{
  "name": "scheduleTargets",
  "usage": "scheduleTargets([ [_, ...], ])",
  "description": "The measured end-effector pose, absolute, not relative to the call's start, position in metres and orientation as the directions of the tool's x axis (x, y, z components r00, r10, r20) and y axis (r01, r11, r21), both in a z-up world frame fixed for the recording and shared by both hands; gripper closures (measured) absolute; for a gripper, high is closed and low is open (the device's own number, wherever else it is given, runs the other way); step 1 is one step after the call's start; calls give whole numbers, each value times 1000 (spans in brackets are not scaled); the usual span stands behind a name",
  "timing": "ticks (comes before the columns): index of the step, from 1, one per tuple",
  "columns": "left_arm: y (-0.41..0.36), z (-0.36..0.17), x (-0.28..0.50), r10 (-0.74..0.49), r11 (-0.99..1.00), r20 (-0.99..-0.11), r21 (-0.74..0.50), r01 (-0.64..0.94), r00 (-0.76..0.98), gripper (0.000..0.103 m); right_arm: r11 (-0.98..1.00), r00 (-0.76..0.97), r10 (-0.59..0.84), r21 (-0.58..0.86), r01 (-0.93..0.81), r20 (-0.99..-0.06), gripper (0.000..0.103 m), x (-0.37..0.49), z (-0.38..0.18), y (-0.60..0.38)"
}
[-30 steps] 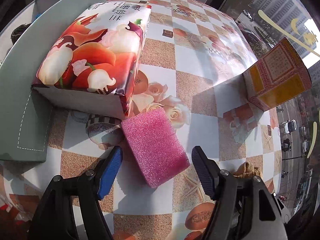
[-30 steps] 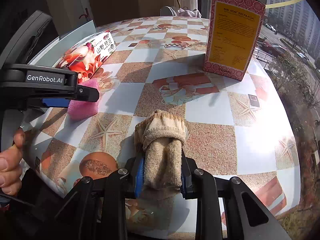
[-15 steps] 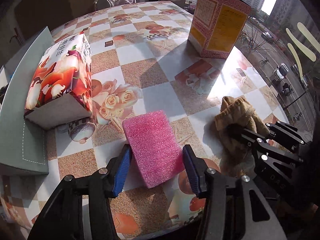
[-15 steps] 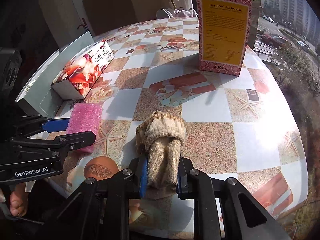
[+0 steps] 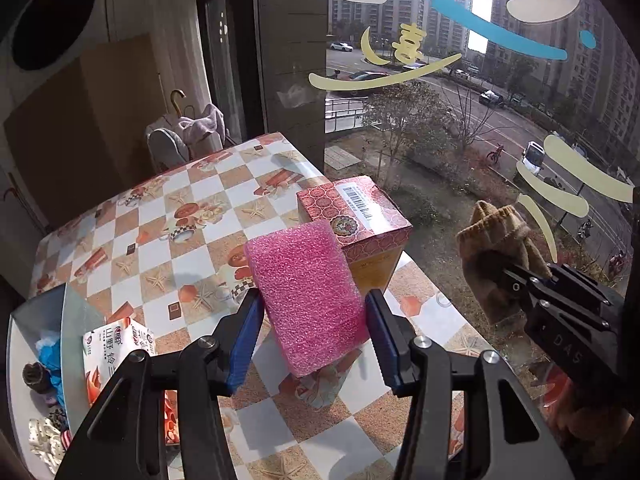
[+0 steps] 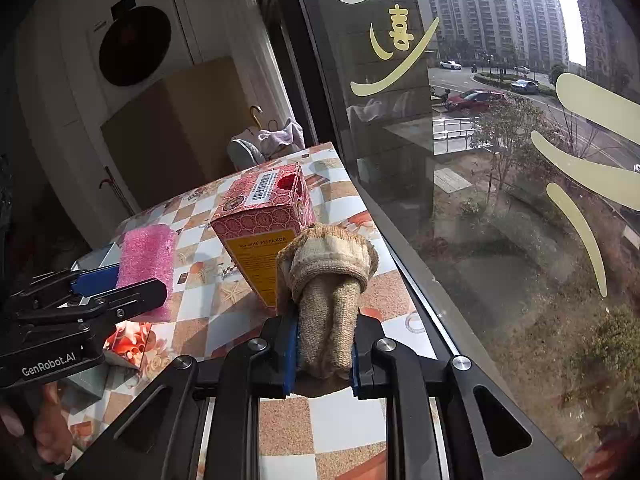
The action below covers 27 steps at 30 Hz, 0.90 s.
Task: Organize soft objects
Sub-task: 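Carry the pink sponge to the white box with the left tool while the right tool carries the beige sock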
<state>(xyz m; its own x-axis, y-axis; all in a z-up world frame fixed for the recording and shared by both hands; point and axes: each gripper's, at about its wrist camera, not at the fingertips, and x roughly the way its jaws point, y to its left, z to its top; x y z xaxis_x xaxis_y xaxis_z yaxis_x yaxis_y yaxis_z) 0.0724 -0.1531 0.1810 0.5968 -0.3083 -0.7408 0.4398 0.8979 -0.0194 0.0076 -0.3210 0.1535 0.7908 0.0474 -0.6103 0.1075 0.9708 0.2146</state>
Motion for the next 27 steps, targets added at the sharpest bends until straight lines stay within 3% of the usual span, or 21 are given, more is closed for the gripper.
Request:
scheduleTargets([
  [5, -122, 193, 121, -217, 951, -760, -24, 308, 612, 47, 976, 812, 50, 203, 85, -582, 82, 67, 194, -309],
  [12, -45, 167, 131, -46, 991, -806, 37, 128, 590, 47, 972, 760, 220, 208, -114, -612, 82, 107, 194, -224],
  [27, 58, 148, 78, 20, 1000, -817, 6, -26, 576, 47, 915, 599, 375, 179, -362, -708, 82, 80, 152, -92],
])
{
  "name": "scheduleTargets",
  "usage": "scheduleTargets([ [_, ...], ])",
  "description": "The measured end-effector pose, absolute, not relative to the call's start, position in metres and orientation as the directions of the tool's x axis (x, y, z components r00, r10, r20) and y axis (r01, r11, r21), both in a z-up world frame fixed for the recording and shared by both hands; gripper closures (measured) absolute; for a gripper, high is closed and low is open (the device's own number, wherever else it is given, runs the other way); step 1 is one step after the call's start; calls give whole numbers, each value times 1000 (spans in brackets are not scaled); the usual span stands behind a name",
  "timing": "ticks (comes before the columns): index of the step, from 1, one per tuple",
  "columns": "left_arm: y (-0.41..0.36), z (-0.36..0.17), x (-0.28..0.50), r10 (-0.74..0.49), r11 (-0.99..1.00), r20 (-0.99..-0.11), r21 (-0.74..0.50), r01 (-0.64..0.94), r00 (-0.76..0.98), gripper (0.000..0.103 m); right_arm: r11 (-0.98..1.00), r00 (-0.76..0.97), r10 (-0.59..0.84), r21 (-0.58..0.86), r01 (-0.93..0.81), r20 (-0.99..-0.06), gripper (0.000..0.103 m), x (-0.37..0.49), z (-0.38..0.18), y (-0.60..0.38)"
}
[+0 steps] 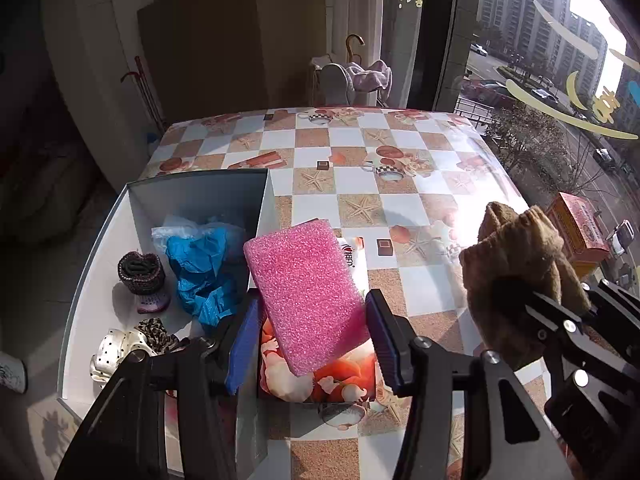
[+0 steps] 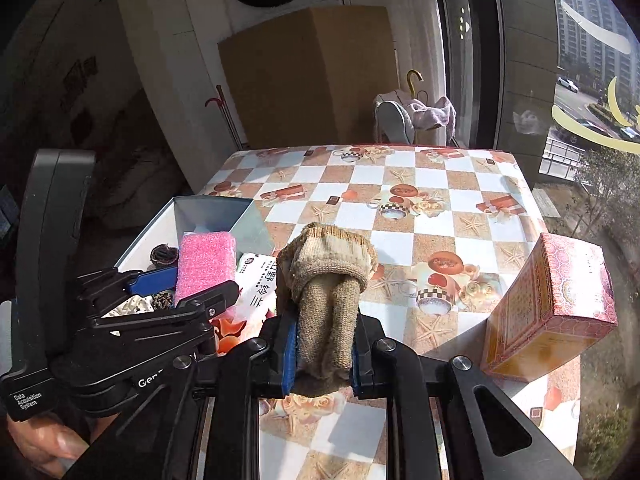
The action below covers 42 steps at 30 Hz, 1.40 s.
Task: Organize soft objects
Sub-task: 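Carry the pink sponge to the white box with the left tool while the right tool carries the beige sock, then open the left tool to drop the sponge while the right tool releases the beige sock into the box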
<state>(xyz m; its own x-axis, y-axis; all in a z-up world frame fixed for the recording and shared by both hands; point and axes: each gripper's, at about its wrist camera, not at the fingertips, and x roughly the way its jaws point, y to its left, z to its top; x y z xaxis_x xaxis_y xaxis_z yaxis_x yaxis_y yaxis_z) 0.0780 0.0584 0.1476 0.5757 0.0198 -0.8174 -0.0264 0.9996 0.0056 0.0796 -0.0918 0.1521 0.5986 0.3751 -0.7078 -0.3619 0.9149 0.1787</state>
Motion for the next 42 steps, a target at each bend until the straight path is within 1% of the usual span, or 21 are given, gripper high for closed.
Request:
scheduleTargets([
  [4, 91, 146, 65, 44, 996, -818, -6, -85, 574, 47, 895, 555, 408, 198, -399, -725, 82, 81, 144, -65],
  [8, 130, 142, 52, 58, 987, -823, -38, -156, 565, 47, 875, 530, 428, 189, -446, -732, 82, 76, 142, -39],
  [11, 150, 136, 46, 75, 982, -825, -36, -184, 560, 47, 857, 511, 439, 172, -487, -739, 82, 74, 142, -17],
  [15, 180, 130, 45, 88, 970, -834, -53, -238, 545, 47, 819, 491, 476, 164, -550, -730, 82, 72, 148, 15],
  [17, 196, 128, 46, 92, 963, -839, -62, -262, 536, 46, 804, 484, 485, 154, -575, -728, 82, 75, 150, 31],
  [20, 216, 126, 48, 101, 956, -850, -60, -286, 518, 40, 780, 463, 505, 155, -606, -729, 81, 88, 152, 55],
  [21, 222, 126, 48, 108, 953, -853, -57, -297, 511, 33, 775, 457, 502, 147, -614, -734, 76, 94, 153, 64],
  [22, 227, 125, 48, 114, 950, -856, -55, -308, 505, 25, 778, 462, 491, 133, -614, -739, 61, 99, 154, 72],
  [23, 232, 124, 48, 114, 949, -859, -55, -311, 500, 24, 782, 477, 478, 110, -613, -738, 49, 103, 157, 79],
  [24, 235, 123, 48, 111, 949, -861, -56, -309, 497, 24, 785, 498, 470, 87, -613, -729, 32, 105, 160, 83],
  [27, 241, 123, 45, 119, 949, -857, -51, -311, 502, 23, 787, 538, 464, 48, -616, -704, 31, 106, 169, 88],
  [31, 239, 127, 41, 111, 956, -848, -52, -290, 518, 23, 798, 551, 471, 67, -599, -689, 31, 99, 174, 76],
  [41, 232, 131, 38, 41, 965, -836, -109, -239, 548, 21, 825, 581, 472, 101, -556, -663, 31, 70, 174, 29],
  [42, 231, 131, 38, 41, 966, -834, -108, -237, 550, 19, 828, 583, 472, 106, -551, -661, 31, 68, 174, 24],
])
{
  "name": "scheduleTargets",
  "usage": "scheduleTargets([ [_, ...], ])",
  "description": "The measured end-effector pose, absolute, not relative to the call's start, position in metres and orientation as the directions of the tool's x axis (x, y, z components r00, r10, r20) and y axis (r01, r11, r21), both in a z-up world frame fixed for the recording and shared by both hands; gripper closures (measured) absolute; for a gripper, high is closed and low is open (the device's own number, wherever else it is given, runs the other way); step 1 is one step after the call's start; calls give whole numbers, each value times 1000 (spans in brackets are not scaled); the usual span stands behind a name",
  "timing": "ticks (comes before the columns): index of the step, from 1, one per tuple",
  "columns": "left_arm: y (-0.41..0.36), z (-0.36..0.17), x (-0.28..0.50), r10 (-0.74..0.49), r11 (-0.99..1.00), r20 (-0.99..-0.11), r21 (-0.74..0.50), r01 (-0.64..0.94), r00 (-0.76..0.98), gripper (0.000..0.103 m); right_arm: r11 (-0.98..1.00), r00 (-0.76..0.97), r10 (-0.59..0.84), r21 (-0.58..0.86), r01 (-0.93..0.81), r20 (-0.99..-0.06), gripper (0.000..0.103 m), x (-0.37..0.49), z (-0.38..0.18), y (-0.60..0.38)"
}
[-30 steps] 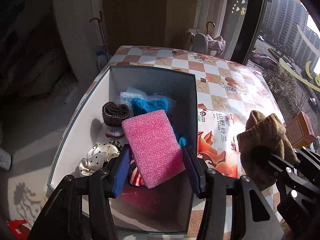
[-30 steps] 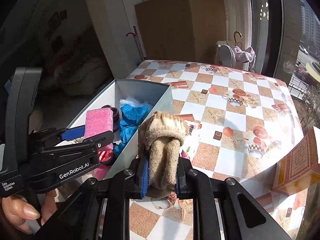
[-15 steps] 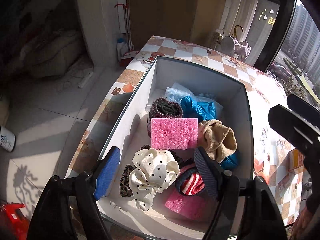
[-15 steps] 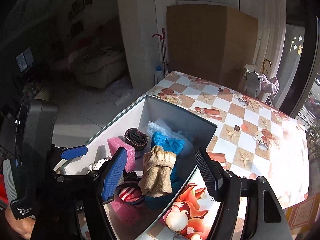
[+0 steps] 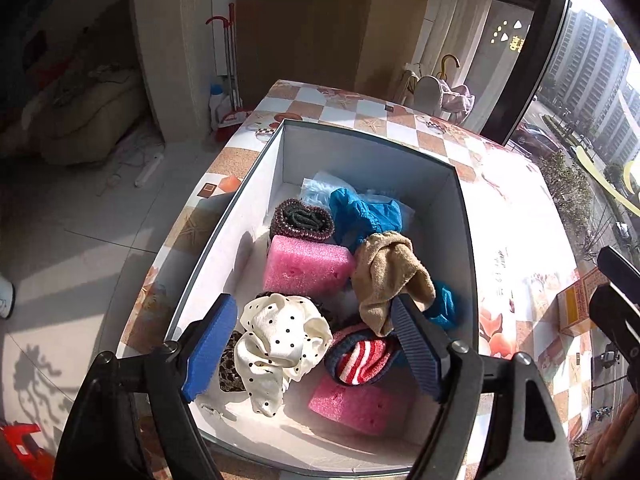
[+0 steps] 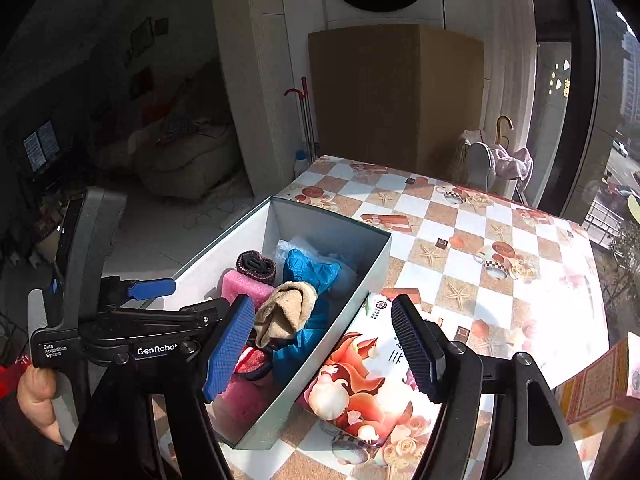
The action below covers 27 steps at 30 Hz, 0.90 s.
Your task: Organize soft objects
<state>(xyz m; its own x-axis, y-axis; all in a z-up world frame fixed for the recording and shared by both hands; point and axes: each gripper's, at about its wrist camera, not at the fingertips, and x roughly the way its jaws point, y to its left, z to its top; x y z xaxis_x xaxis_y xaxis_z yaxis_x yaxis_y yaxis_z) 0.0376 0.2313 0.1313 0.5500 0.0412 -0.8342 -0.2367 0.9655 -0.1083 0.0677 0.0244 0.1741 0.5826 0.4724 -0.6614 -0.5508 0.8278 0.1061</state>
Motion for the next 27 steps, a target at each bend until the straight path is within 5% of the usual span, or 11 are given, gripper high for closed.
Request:
scheduleTargets([
  [6, 228, 136, 33, 10, 967, -825, -135, -216, 565, 11, 848, 581, 460, 138, -512, -671, 31, 58, 169, -1],
  [12, 213, 140, 32, 172, 962, -819, 19, -273, 547, 10, 854, 573, 457, 156, -496, -680, 31, 48, 159, -19],
  [27, 210, 124, 41, 115, 959, -877, -25, -282, 466, 9, 897, 538, 392, 181, -403, -746, 31, 34, 117, -67],
])
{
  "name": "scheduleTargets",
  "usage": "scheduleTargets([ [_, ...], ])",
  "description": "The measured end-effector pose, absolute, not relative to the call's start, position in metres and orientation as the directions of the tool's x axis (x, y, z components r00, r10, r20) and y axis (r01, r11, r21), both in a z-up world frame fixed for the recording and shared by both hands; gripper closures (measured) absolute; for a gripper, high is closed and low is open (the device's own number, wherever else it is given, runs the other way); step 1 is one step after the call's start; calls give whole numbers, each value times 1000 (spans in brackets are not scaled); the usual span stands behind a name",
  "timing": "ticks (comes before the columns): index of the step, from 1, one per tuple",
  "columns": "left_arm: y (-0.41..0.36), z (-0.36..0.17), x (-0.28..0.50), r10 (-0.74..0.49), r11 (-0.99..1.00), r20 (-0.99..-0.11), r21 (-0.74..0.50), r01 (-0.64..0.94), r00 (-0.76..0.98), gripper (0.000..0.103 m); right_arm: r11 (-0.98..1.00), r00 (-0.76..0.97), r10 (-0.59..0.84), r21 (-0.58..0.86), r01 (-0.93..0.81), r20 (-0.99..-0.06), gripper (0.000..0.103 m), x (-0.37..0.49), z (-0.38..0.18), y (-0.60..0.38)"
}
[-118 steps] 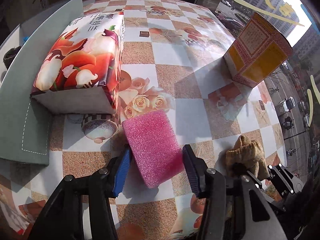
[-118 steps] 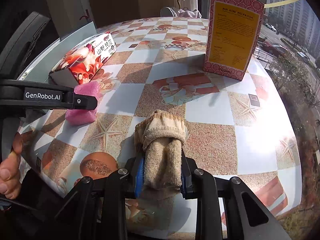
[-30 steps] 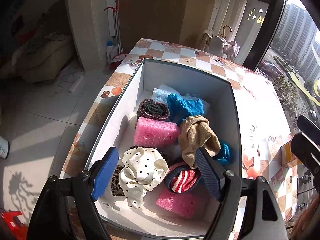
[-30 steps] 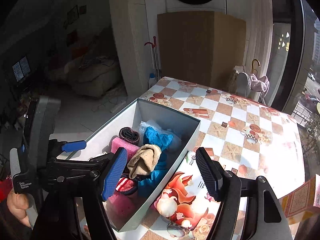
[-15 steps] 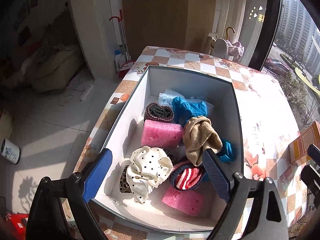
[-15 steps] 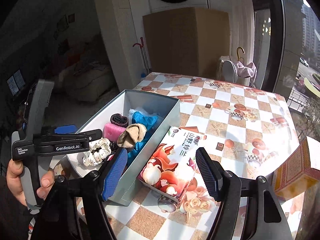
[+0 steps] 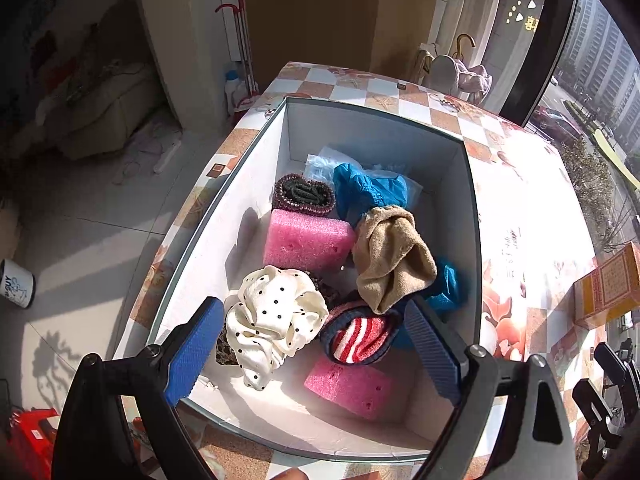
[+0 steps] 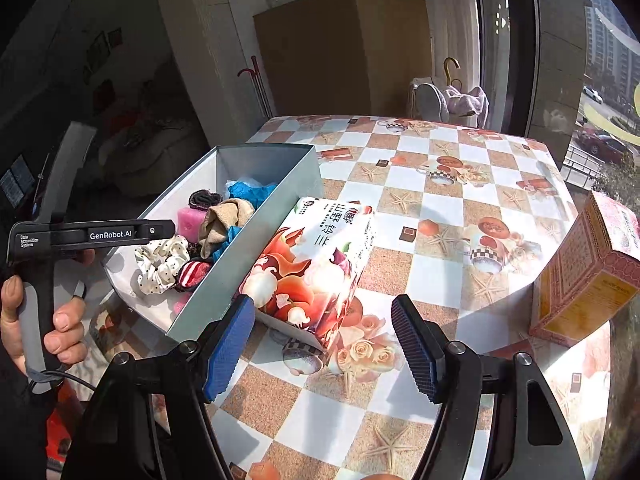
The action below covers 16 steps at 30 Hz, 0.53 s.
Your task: Organize soft objects
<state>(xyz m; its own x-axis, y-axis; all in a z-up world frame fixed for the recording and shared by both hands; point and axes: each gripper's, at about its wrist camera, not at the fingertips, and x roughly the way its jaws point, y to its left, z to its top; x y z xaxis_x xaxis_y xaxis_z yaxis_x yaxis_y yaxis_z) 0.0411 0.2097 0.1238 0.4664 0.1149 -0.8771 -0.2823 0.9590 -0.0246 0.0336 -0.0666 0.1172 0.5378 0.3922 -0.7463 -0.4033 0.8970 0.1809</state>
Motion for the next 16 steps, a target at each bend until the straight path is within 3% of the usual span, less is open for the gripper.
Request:
scheduleTargets([
  [12, 202, 121, 46, 76, 962, -883, -57, -265, 463, 9, 915, 494, 365, 206, -347, -789, 31, 20, 85, -92],
  [16, 193, 125, 45, 122, 963, -874, -10, -269, 471, 9, 917, 490, 367, 219, -334, -791, 31, 19, 81, -98],
])
